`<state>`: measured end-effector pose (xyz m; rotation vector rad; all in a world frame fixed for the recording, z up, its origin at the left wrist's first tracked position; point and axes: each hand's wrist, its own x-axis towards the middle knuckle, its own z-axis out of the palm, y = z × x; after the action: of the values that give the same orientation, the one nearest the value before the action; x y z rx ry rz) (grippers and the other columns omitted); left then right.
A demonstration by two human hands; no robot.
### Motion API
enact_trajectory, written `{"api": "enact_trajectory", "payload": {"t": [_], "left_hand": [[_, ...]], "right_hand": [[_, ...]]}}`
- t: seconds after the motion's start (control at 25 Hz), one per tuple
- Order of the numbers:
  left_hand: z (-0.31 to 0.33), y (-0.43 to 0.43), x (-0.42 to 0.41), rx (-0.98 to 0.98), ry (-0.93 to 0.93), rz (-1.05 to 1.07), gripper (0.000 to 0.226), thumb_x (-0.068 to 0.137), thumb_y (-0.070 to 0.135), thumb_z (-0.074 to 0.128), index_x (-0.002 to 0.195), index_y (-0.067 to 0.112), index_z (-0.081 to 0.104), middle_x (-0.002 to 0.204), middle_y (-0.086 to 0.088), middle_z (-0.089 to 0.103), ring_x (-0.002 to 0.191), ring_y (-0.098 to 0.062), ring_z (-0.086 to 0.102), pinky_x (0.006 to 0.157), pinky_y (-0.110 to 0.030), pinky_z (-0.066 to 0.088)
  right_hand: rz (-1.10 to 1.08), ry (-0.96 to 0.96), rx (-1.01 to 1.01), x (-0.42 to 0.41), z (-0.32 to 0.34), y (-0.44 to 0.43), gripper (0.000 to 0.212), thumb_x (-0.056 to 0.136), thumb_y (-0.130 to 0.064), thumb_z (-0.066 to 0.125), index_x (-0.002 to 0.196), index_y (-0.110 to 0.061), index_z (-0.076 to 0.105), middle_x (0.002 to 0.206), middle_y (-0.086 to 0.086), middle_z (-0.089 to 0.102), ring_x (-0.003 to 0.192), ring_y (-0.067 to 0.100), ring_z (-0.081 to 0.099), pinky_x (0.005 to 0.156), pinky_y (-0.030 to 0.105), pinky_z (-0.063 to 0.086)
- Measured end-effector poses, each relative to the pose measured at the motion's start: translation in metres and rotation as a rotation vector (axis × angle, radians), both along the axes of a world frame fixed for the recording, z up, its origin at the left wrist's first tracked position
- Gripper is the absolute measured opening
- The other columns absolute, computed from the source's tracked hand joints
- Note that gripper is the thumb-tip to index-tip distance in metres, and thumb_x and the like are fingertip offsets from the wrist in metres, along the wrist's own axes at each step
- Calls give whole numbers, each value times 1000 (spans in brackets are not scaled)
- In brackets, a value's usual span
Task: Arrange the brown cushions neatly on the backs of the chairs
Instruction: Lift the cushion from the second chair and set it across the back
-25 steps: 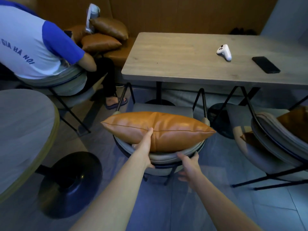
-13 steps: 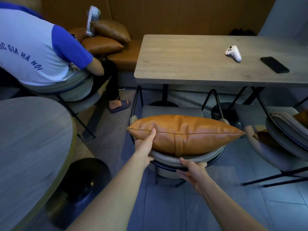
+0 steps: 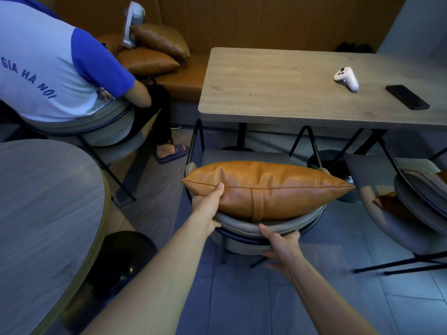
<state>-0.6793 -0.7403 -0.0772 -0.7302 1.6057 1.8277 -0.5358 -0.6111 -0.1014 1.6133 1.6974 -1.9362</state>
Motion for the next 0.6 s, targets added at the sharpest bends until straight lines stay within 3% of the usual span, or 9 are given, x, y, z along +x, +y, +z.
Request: {"api": "enact_trajectory", "payload": {"t": [0.08,0.12,0.2,0.24,0.28,0.4,0.48,0.6], "left_hand": [[1,0,1,3,-7,-6,94,83,45,80,154,15,25,157,-11,41,141,-41,41,107,-74,34],[1,0,2,5,-1,-9,95,83,45,80,154,15,25,156,-11,41,141,-40,41,107,-74,34],[2,-3,4,17,5,-24,95,81,46,81,153,15,26,154,-11,44,139,-39,44,107,-73,36],[1,-5,5,19,6,-27,95,80,46,82,153,15,28,152,-11,46,137,-39,47,106,-71,38],[1,-8,5,24,9,-32,96,79,46,82,152,15,29,151,-11,48,135,-38,49,105,-70,41],[3,-13,5,47,21,-70,106,70,52,86,152,16,30,149,-10,49,132,-37,52,100,-68,47],[4,-14,5,59,29,-90,113,63,55,88,152,17,29,149,-11,49,131,-38,53,97,-69,49],[6,-16,6,57,20,-85,108,69,51,87,152,15,28,148,-12,48,131,-39,52,97,-70,48]], "right_hand": [[154,-195,390,6,-5,-3,104,76,-55,84,148,-7,26,146,20,45,132,44,48,102,56,47],[248,-258,676,8,-6,-5,96,76,-57,83,140,-3,37,141,22,47,131,45,47,100,55,45],[489,-161,1205,8,-7,-12,60,77,-46,85,112,-6,58,116,19,62,112,44,58,89,52,48],[642,-90,1357,4,-4,-16,46,77,-42,85,100,-8,64,102,15,67,102,42,62,85,50,50],[810,-52,1388,-2,-5,-19,40,81,-45,81,97,-11,67,96,11,70,98,39,64,87,48,50],[1146,-223,1251,-21,-1,-26,54,97,-63,49,126,-19,60,117,4,71,114,30,64,100,41,42],[1175,-252,1277,-27,-2,-26,57,100,-64,39,133,-21,56,123,4,70,118,29,63,99,41,41],[1201,-267,1328,-28,-4,-27,54,102,-64,35,131,-24,56,122,3,73,117,27,64,95,40,41]]}}
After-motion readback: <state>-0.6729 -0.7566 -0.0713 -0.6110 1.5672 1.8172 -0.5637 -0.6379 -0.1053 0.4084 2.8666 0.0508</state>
